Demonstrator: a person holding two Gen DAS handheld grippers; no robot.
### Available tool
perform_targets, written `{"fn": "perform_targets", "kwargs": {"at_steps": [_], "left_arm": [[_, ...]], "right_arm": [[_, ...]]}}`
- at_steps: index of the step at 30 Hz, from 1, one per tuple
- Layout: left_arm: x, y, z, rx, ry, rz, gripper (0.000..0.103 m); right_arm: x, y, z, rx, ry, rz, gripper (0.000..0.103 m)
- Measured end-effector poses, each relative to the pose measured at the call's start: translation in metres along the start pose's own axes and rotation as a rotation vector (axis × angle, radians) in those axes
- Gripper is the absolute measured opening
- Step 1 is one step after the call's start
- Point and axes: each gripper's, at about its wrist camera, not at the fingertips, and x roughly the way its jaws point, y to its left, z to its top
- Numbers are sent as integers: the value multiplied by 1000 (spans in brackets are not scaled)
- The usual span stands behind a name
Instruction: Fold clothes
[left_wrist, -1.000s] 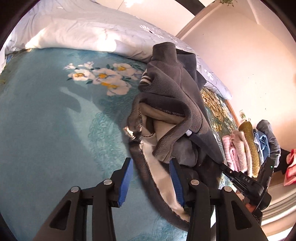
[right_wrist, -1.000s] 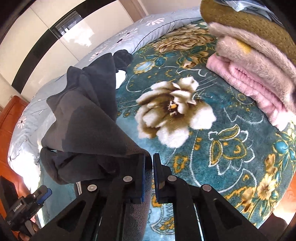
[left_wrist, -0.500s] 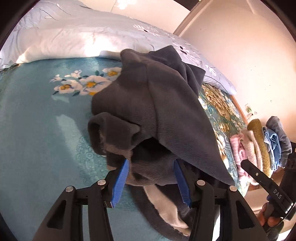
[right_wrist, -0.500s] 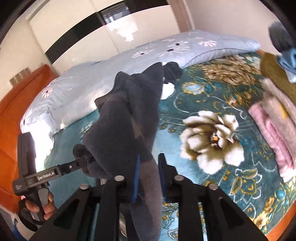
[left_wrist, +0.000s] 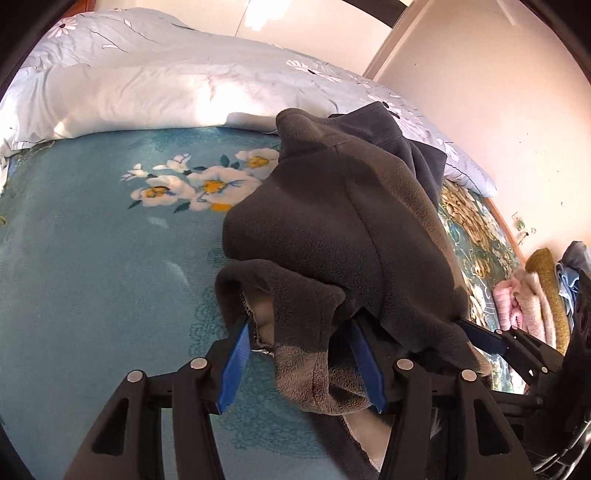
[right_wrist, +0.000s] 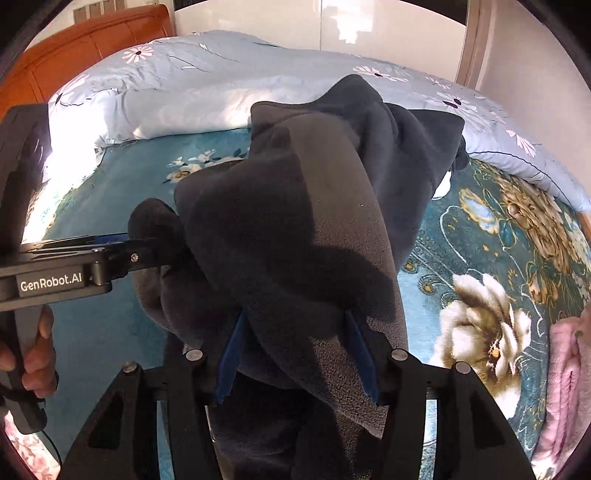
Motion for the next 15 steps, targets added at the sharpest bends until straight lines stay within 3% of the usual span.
{"fn": "perform_targets", "kwargs": {"at_steps": [2, 6, 7, 15], "left_arm": [[3, -2, 2, -3, 4, 2, 50], [2, -10, 3, 7, -10, -18, 17], [3, -13, 3, 13, -16, -18, 13], [-52, -7, 16, -123, -211, -97, 9]], "right_arm": [[-5, -10, 0, 47, -17, -9, 54], [-27, -38, -5, 182, -82, -24, 18], [-32, -45, -6, 216, -99, -28, 16], [-77, -100, -16, 486, -230, -59, 11]]}}
